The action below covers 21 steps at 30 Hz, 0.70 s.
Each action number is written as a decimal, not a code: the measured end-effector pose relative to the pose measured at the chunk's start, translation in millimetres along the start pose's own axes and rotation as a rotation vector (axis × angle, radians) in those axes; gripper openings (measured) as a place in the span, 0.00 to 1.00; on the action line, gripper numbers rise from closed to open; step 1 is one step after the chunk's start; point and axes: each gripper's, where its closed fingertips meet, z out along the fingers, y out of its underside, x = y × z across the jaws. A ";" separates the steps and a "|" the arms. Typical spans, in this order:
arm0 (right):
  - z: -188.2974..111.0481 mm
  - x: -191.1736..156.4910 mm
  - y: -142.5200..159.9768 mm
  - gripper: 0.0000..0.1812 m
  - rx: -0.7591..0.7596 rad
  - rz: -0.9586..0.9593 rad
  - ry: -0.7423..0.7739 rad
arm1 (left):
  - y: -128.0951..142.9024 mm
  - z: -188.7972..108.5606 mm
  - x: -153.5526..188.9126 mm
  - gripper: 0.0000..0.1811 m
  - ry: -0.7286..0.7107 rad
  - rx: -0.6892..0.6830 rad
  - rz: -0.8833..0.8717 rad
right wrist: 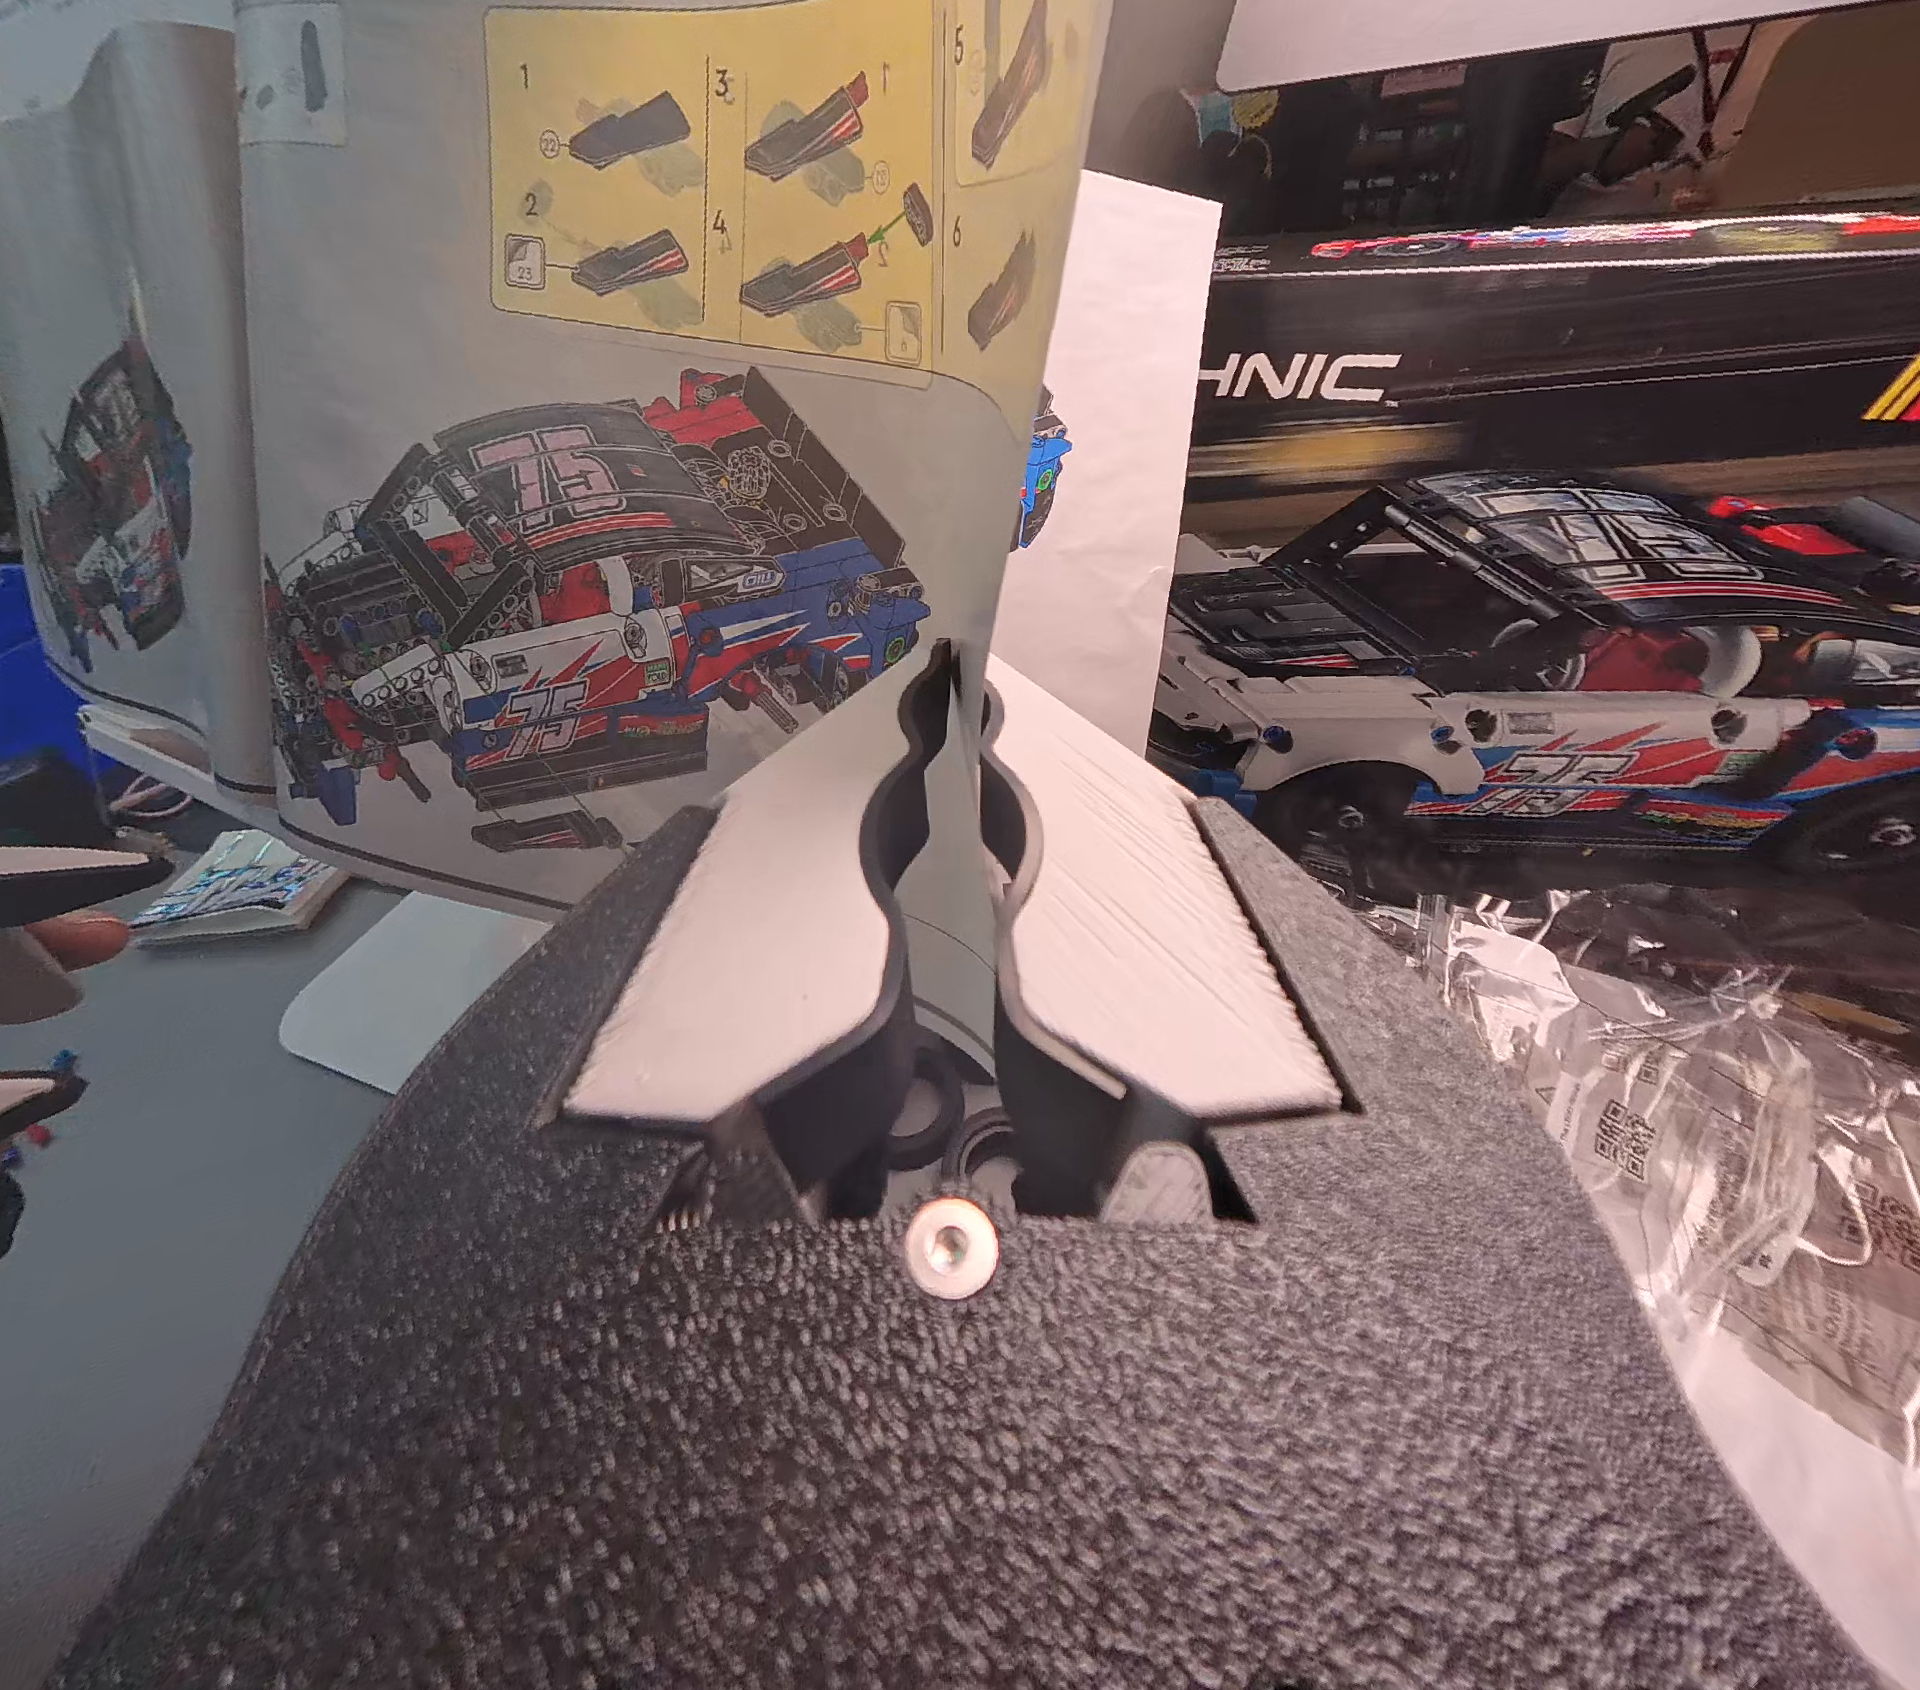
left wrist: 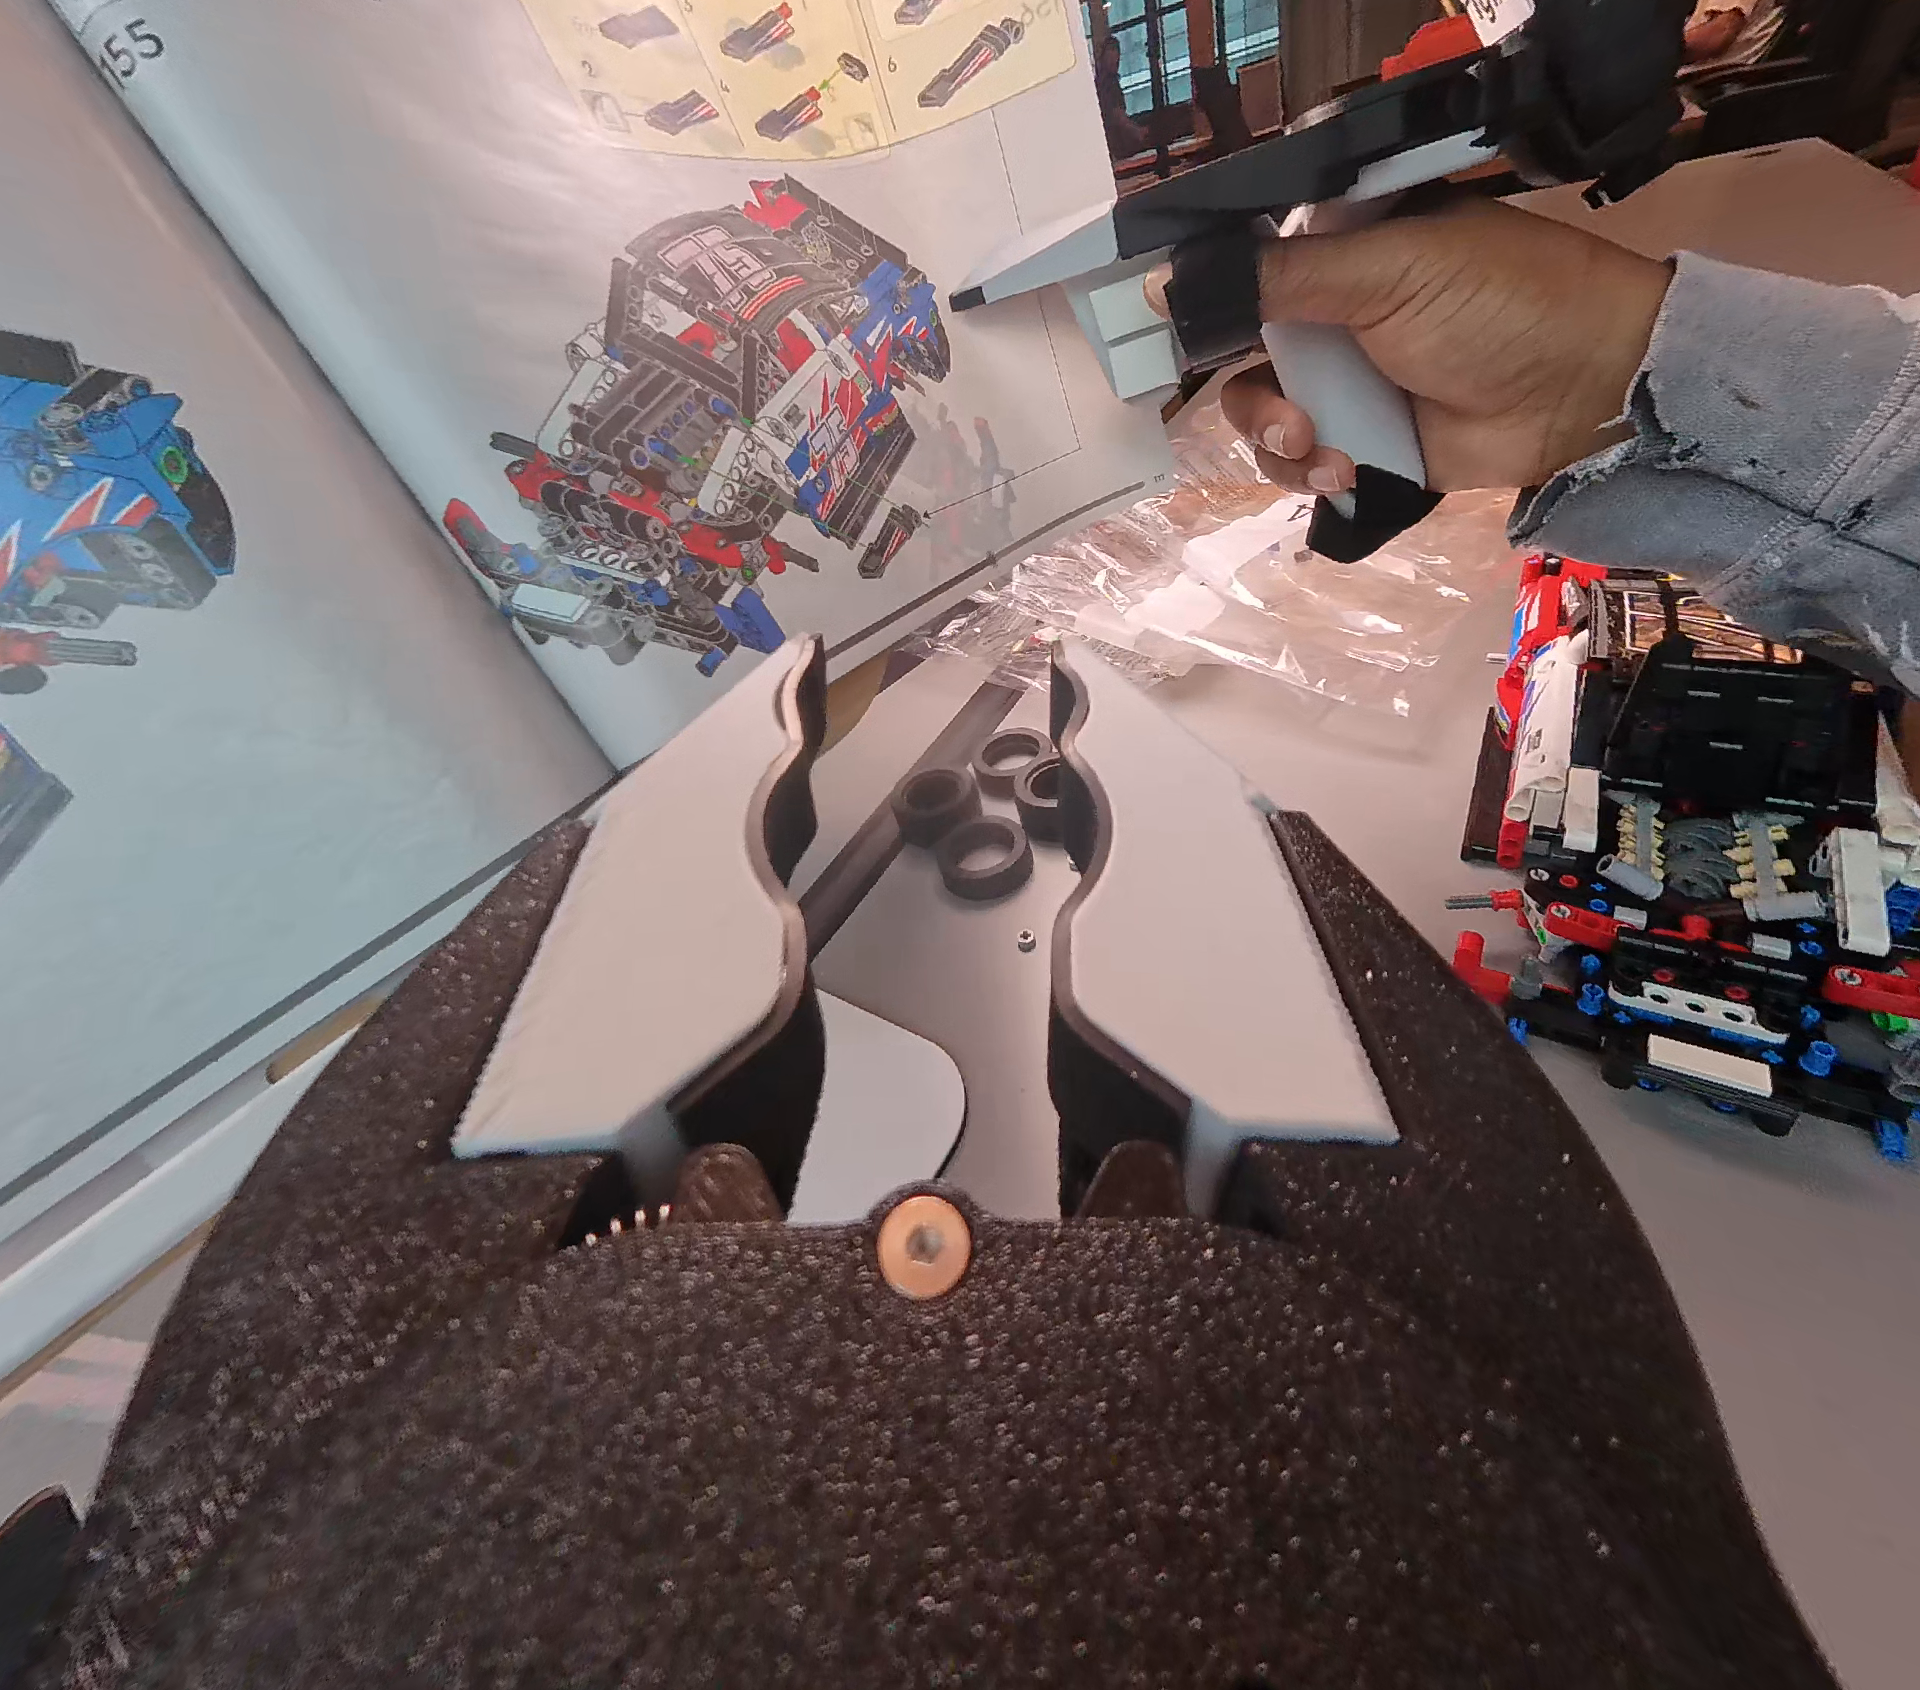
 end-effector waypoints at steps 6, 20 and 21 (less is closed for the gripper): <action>1.3 1.9 0.9 0.00 -0.011 -0.012 0.003 | -0.1 -1.4 -4.1 0.23 -0.013 0.000 -0.003; -15.6 -17.6 6.2 0.00 -0.051 -0.057 -0.062 | -14.4 -11.0 -14.6 0.23 -0.055 0.038 -0.006; -20.4 -26.8 6.7 0.00 -0.056 -0.069 -0.094 | -17.8 -12.9 -16.0 0.23 -0.059 0.046 -0.004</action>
